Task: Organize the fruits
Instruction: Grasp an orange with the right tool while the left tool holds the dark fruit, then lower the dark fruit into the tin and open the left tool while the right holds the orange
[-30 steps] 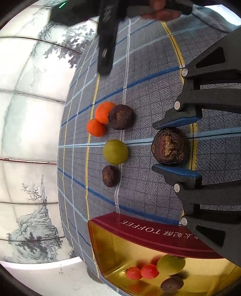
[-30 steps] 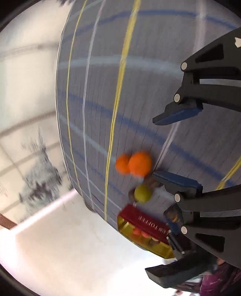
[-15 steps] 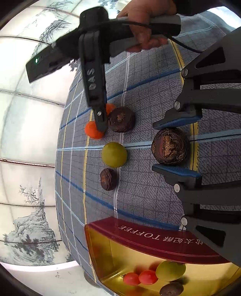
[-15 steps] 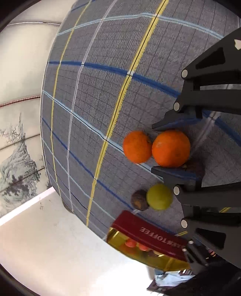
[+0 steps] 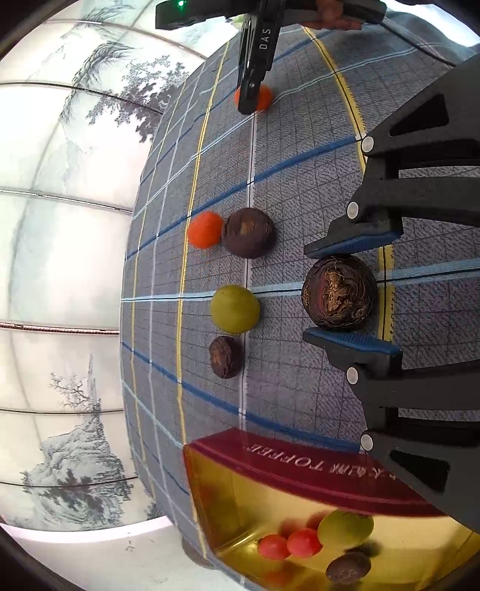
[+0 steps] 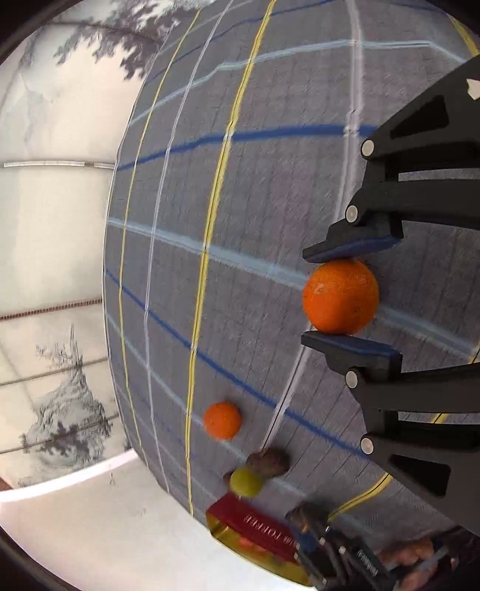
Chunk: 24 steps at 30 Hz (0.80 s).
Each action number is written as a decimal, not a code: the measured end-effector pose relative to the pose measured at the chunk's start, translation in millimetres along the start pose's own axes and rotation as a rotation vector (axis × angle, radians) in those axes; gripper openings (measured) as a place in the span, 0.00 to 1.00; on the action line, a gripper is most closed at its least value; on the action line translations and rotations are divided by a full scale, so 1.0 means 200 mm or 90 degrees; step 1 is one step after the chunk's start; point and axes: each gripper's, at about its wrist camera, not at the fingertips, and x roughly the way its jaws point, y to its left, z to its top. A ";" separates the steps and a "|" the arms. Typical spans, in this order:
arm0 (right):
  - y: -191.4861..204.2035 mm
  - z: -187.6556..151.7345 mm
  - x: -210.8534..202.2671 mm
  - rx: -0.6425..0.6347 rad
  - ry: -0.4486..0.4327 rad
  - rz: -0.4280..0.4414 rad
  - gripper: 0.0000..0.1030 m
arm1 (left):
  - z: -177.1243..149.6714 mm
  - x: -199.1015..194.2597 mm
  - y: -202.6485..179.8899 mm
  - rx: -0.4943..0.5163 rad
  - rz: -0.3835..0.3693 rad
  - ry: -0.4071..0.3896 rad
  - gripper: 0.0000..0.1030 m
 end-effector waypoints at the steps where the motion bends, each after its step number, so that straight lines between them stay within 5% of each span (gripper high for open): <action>1: 0.01 0.00 0.00 -0.007 -0.002 -0.006 0.34 | 0.00 -0.01 0.00 -0.003 0.001 0.001 0.38; 10: 0.03 -0.02 0.06 -0.013 -0.007 0.003 0.35 | 0.07 -0.32 0.09 -0.045 0.004 -0.057 0.38; 24: 0.01 -0.03 0.05 0.001 -0.009 0.004 0.34 | -0.06 -0.61 0.46 -0.102 0.063 -0.065 0.38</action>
